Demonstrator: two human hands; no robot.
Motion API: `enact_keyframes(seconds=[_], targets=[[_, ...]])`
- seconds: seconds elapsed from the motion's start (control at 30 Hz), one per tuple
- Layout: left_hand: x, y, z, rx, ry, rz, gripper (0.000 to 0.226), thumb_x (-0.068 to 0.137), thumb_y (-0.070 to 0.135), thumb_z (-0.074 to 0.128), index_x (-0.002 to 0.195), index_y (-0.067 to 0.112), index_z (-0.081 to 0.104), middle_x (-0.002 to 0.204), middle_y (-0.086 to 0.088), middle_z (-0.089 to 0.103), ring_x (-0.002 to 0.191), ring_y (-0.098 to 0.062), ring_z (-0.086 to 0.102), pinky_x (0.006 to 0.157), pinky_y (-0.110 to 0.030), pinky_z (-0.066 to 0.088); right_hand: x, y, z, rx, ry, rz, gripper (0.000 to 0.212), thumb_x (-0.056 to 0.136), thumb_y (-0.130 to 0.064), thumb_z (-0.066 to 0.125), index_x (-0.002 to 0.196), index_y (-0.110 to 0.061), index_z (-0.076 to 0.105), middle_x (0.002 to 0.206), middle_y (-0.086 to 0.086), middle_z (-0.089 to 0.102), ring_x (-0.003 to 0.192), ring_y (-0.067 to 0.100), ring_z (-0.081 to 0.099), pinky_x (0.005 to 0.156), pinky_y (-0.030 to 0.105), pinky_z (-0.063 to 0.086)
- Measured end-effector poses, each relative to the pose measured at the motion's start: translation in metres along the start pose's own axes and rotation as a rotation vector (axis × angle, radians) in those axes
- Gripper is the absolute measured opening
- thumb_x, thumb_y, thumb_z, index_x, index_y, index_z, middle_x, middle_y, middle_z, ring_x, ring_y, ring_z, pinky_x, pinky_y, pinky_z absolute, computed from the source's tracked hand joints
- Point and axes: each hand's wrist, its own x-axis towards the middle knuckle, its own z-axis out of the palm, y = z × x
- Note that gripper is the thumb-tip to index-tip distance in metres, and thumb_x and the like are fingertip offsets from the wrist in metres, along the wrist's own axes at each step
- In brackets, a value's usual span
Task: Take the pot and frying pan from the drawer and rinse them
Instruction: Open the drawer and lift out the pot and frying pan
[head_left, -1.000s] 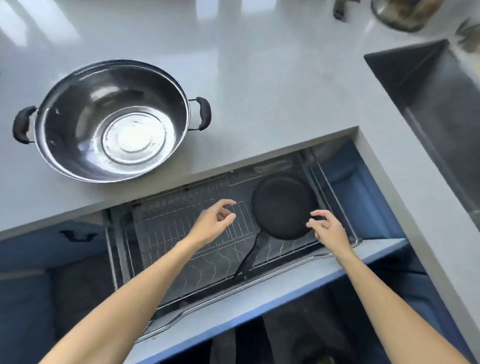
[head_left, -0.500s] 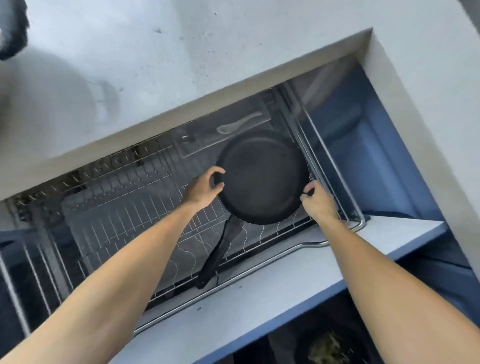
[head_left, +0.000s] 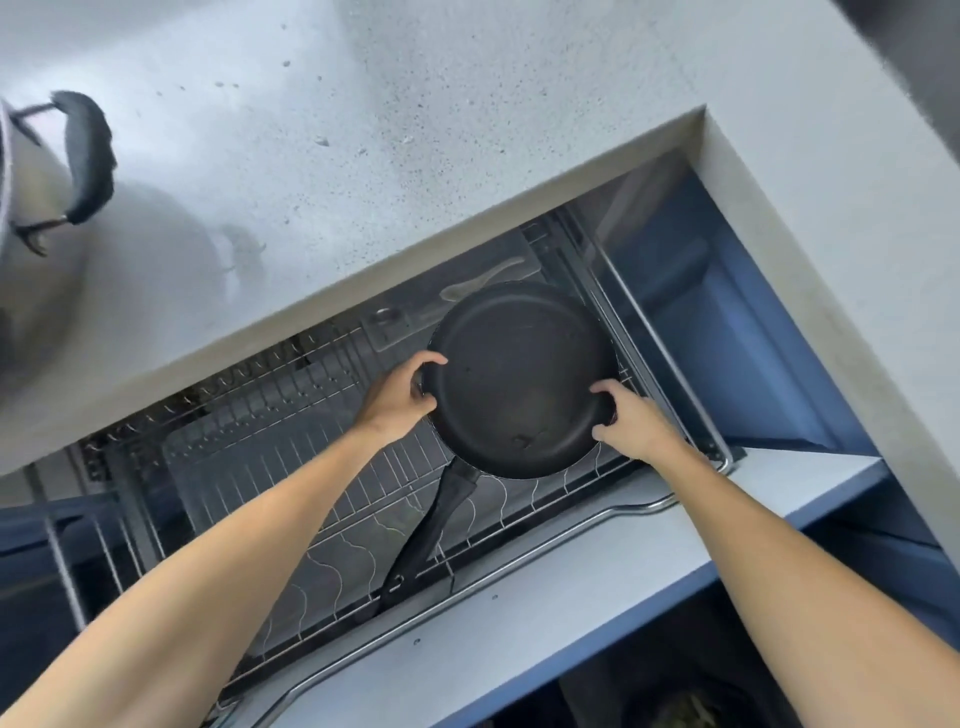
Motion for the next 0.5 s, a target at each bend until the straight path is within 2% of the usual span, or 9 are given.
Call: enact_keyframes(seconds=[0.07, 0.13, 0.2, 0.33, 0.43, 0.5], targets=[[-0.016, 0.005, -0.02, -0.019, 0.016, 0.019, 0.056, 0.085, 0.01, 0.071, 0.119, 0.051, 0.054, 0.083, 0.0, 0.069, 0.071, -0.012, 0.064, 0.072, -0.032, 0.057, -0.02, -0.01, -0.015, 0.003, 0.002, -0.056, 0.06, 0.084, -0.015, 0.067, 0.136, -0.036, 0.047, 0.08, 0.006, 0.063, 0.065, 0.017, 0.058, 0.064, 0.034, 0.051], [-0.039, 0.014, -0.043, -0.034, 0.018, 0.034, 0.053, 0.086, 0.014, 0.071, 0.12, 0.05, 0.056, 0.081, 0.001, 0.067, 0.069, -0.008, 0.061, 0.066, -0.019, 0.051, -0.046, -0.021, -0.029, -0.034, -0.011, -0.092, 0.056, 0.084, -0.019, 0.067, 0.131, -0.041, 0.046, 0.072, 0.003, 0.062, 0.062, 0.019, 0.058, 0.066, 0.042, 0.054], [-0.066, 0.026, -0.064, -0.043, -0.004, 0.056, 0.051, 0.087, 0.017, 0.07, 0.125, 0.048, 0.055, 0.082, 0.002, 0.068, 0.072, -0.009, 0.062, 0.063, -0.017, 0.049, -0.073, -0.033, -0.039, -0.067, -0.027, -0.109, 0.054, 0.084, -0.021, 0.066, 0.129, -0.043, 0.046, 0.068, 0.004, 0.061, 0.059, 0.02, 0.055, 0.065, 0.044, 0.054], [-0.114, 0.04, -0.097, -0.015, -0.017, 0.144, 0.051, 0.086, 0.016, 0.066, 0.128, 0.042, 0.055, 0.078, 0.012, 0.066, 0.067, -0.012, 0.064, 0.07, -0.022, 0.055, -0.129, -0.056, -0.053, -0.078, -0.049, -0.137, 0.05, 0.086, -0.019, 0.064, 0.126, -0.042, 0.046, 0.078, 0.009, 0.065, 0.061, 0.019, 0.055, 0.056, 0.029, 0.043], [-0.143, 0.045, -0.115, -0.013, 0.012, 0.2, 0.052, 0.083, 0.015, 0.066, 0.129, 0.04, 0.057, 0.074, 0.002, 0.066, 0.062, -0.007, 0.059, 0.075, -0.023, 0.053, -0.167, -0.067, -0.059, -0.074, -0.029, -0.151, 0.048, 0.084, -0.019, 0.065, 0.122, -0.043, 0.047, 0.087, 0.0, 0.066, 0.068, 0.017, 0.06, 0.065, 0.028, 0.048], [-0.161, 0.052, -0.126, -0.032, 0.032, 0.231, 0.053, 0.082, 0.012, 0.066, 0.128, 0.036, 0.059, 0.065, 0.005, 0.06, 0.064, -0.007, 0.06, 0.081, -0.021, 0.05, -0.188, -0.073, -0.064, -0.108, -0.003, -0.151, 0.048, 0.082, -0.022, 0.066, 0.12, -0.045, 0.048, 0.095, -0.005, 0.068, 0.07, 0.017, 0.062, 0.075, 0.033, 0.051]])
